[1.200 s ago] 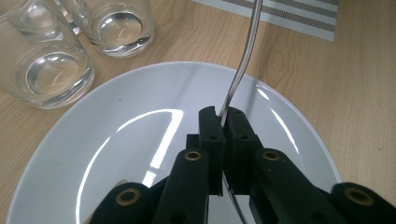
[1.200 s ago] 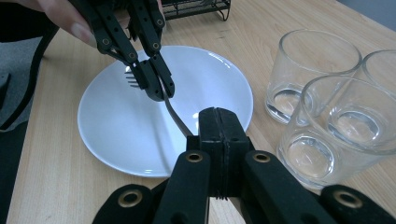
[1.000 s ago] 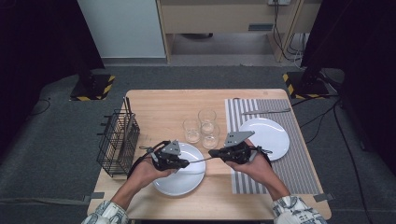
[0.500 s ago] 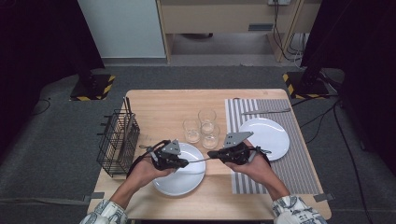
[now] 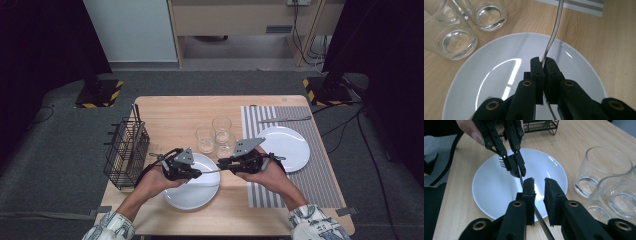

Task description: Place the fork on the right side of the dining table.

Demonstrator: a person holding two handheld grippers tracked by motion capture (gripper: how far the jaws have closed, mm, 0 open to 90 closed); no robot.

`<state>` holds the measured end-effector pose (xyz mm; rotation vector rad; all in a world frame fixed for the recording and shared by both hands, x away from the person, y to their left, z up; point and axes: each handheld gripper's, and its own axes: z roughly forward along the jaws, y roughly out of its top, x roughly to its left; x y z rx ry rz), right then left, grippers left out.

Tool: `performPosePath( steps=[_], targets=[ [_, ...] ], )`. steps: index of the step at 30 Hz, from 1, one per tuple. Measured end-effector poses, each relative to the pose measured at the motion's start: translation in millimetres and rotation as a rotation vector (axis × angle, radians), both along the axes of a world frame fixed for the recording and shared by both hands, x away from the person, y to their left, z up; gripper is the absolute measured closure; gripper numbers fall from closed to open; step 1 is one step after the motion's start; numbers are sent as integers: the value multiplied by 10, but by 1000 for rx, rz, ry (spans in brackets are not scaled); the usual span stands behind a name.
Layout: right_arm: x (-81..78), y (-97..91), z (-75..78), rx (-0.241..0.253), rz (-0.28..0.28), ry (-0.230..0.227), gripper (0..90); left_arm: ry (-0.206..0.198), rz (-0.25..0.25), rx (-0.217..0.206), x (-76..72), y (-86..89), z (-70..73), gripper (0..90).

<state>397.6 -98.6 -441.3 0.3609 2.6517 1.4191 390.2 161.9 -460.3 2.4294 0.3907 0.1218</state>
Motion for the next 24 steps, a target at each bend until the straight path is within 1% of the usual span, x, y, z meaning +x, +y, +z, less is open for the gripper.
performPosePath(
  steps=[3,7,12,21,24],
  targets=[
    [6,22,-30,-23,10,-1,755,0,-7,5,0,0,9,864],
    [13,41,-64,-41,24,0,730,-1,-11,12,2,6,15,864],
    [19,64,-91,-53,37,-3,719,-4,-15,20,0,2,26,864],
    [13,99,-122,-73,56,-4,711,-11,-22,48,2,-20,24,863],
    [13,118,-120,-68,62,-9,706,-10,-28,52,-3,-38,20,863]
  ],
)
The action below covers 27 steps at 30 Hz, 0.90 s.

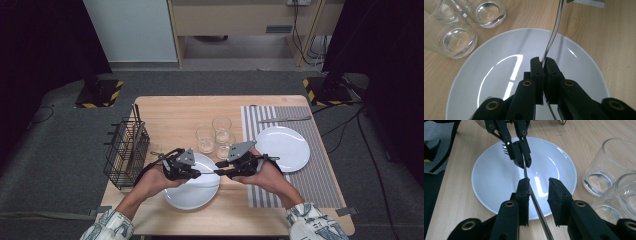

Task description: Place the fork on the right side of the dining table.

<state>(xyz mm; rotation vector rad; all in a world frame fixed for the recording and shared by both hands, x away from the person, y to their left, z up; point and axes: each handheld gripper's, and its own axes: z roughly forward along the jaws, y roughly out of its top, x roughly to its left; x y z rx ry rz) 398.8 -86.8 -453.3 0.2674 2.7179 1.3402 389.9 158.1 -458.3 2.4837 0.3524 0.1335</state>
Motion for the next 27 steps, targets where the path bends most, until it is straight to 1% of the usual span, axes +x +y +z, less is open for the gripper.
performPosePath(
  steps=[6,10,14,19,22,23,27],
  targets=[
    [-4,50,-6,-8,18,-7,702,-1,-6,2,-1,-17,6,863],
    [-11,84,-22,-17,23,-9,700,-4,-12,18,-6,-26,6,863],
    [-12,111,-33,-20,26,-7,699,-8,-16,23,-7,-33,8,863],
    [-16,146,-51,-33,38,-17,702,-6,-19,18,-8,-37,12,863],
    [-20,153,-61,-42,38,-16,706,-6,-19,14,-7,-35,21,863],
    [-19,155,-66,-45,40,-17,709,-3,-17,4,-6,-31,28,863],
    [-24,165,-79,-53,46,-28,739,-3,-21,6,-7,-29,37,863]
  ],
)
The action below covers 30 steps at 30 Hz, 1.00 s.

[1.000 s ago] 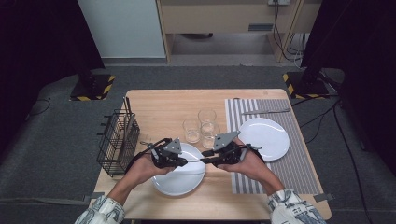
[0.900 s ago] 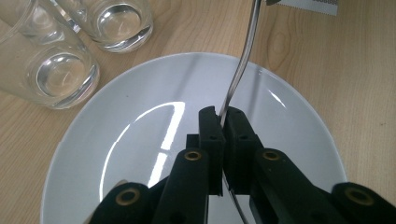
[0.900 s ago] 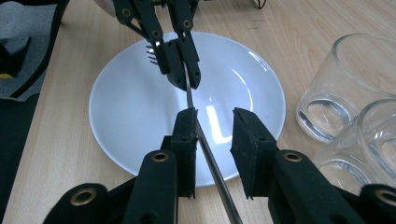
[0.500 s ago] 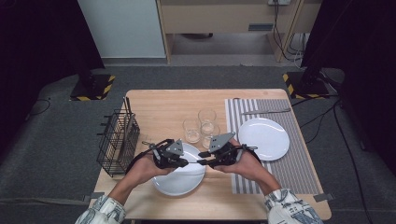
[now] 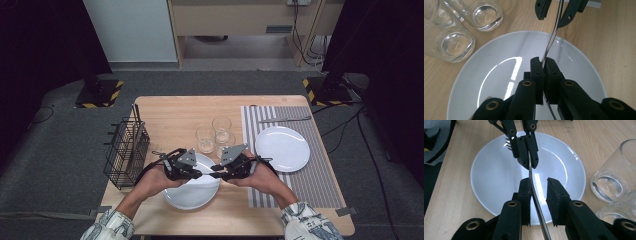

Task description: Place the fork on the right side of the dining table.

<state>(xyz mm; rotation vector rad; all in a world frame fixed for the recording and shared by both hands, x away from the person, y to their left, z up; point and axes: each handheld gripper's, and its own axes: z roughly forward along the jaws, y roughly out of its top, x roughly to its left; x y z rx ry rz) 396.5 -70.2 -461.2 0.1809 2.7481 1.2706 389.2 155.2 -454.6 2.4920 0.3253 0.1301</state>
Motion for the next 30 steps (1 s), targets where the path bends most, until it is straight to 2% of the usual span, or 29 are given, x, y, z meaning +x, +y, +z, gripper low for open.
performPosePath(
  steps=[7,16,22,26,30],
  targets=[
    [-17,3,-7,-14,24,-7,812,3,0,-11,13,13,-6,858],
    [-47,6,-16,-28,38,20,871,2,15,-18,16,3,-25,831],
    [-42,-29,-32,-14,23,45,875,2,35,-33,18,-14,-42,816],
    [-22,-82,-27,9,7,55,876,-7,60,-73,21,-7,-34,782],
    [-18,-121,-40,23,-4,56,876,-16,67,-82,21,-16,-26,747]
  ],
)
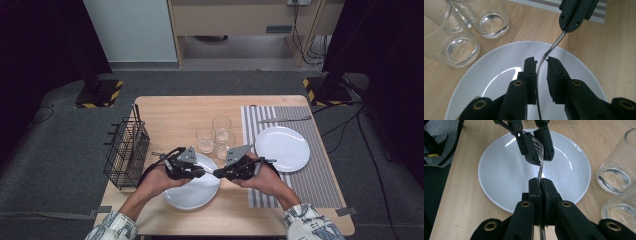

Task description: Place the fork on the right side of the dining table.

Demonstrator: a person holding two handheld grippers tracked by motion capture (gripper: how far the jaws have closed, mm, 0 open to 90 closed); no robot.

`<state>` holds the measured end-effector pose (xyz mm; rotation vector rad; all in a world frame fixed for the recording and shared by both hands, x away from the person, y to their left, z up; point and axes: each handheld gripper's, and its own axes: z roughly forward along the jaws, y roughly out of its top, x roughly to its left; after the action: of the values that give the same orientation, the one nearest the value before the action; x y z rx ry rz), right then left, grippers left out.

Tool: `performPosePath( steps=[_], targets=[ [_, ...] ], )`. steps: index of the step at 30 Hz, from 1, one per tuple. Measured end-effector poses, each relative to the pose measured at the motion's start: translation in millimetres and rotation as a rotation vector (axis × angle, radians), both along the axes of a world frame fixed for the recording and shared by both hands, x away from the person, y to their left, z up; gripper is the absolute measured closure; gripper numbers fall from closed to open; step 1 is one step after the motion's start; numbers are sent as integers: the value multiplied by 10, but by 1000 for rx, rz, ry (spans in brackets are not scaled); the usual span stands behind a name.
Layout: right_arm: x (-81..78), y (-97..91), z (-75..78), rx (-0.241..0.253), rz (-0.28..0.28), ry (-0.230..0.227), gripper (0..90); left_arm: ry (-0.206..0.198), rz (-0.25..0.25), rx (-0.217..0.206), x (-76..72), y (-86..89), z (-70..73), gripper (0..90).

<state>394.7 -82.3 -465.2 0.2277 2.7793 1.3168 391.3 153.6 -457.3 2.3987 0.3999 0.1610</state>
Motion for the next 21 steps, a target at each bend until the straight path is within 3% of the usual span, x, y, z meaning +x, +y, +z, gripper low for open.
performPosePath(
  steps=[7,15,21],
  targets=[
    [-3,-46,-28,6,-12,11,876,-11,-1,-15,2,-12,23,717],
    [7,-105,-28,14,-32,11,877,-47,87,-79,-28,43,70,465],
    [26,-204,-30,16,-53,9,876,-62,133,-126,-169,171,36,436]
  ],
)
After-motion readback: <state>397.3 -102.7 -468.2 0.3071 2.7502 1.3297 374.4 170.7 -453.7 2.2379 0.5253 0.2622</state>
